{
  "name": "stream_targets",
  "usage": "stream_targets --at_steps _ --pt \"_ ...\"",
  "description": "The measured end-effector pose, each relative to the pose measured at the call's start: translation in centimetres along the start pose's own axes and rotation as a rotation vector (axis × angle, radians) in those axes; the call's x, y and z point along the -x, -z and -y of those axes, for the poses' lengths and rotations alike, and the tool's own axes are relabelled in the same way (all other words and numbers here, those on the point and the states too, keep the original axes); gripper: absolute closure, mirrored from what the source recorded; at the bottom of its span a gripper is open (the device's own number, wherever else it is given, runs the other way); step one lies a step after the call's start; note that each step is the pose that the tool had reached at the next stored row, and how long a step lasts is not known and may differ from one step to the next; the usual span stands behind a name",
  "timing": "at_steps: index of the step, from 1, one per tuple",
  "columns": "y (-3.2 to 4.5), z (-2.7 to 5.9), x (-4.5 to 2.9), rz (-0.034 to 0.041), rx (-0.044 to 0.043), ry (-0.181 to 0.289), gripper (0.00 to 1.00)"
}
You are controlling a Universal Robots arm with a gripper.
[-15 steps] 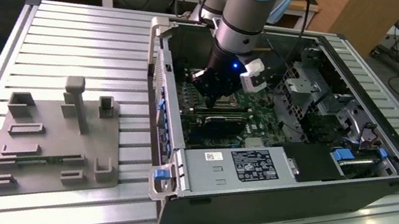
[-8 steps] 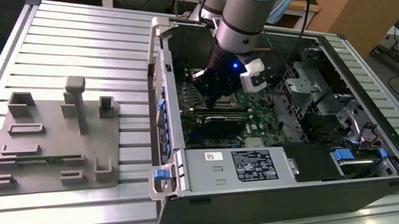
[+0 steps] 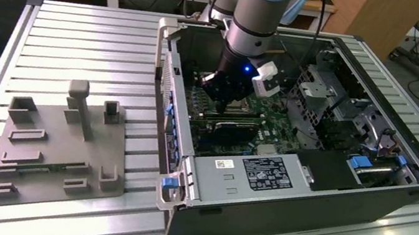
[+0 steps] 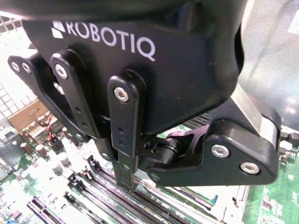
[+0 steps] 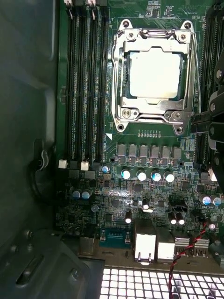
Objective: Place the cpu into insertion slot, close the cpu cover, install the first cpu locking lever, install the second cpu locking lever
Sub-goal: 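Install the second cpu locking lever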
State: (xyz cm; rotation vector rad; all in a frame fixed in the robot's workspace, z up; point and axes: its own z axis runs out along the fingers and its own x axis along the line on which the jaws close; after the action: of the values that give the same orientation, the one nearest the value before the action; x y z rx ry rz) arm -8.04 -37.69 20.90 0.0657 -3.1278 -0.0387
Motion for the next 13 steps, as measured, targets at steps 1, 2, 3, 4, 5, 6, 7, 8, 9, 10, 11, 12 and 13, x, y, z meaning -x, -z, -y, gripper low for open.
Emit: stream_targets --at_steps 1,2,3,4,5,6,7,8,9,10,11,12,13 --pt "-0.01 0.0 0.0 0.0 0.0006 0.0 0.9" --pt "-0.04 0.0 0.0 0.0001 0.0017 0.0 0.9" --pt "-0.06 0.0 0.0 0.0002 0.0031 0.0 0.9" --pt "-0.08 0.0 0.0 0.0002 0.0045 0.0 0.9" --pt "-0.1 0.0 0.0 0.0003 0.0057 0.0 0.9" --pt "-0.12 0.0 0.0 0.0003 0.0069 0.0 0.9" --pt "-0.14 0.0 0.0 0.0004 0.0083 0.0 0.9" --pt "-0.15 0.0 0.0 0.0003 0.01 0.0 0.9" --pt "-0.17 0.01 0.0 0.0004 0.0122 0.0 0.9" --pt "-0.2 0.0 0.0 0.0007 0.0146 0.0 0.9" --pt "-0.23 0.0 0.01 0.0008 0.0164 0.0 0.9" --pt "-0.26 0.0 0.01 0.0008 0.0176 0.0 0.9" --pt "-0.29 0.0 0.01 0.0009 0.0187 0.0 0.9"
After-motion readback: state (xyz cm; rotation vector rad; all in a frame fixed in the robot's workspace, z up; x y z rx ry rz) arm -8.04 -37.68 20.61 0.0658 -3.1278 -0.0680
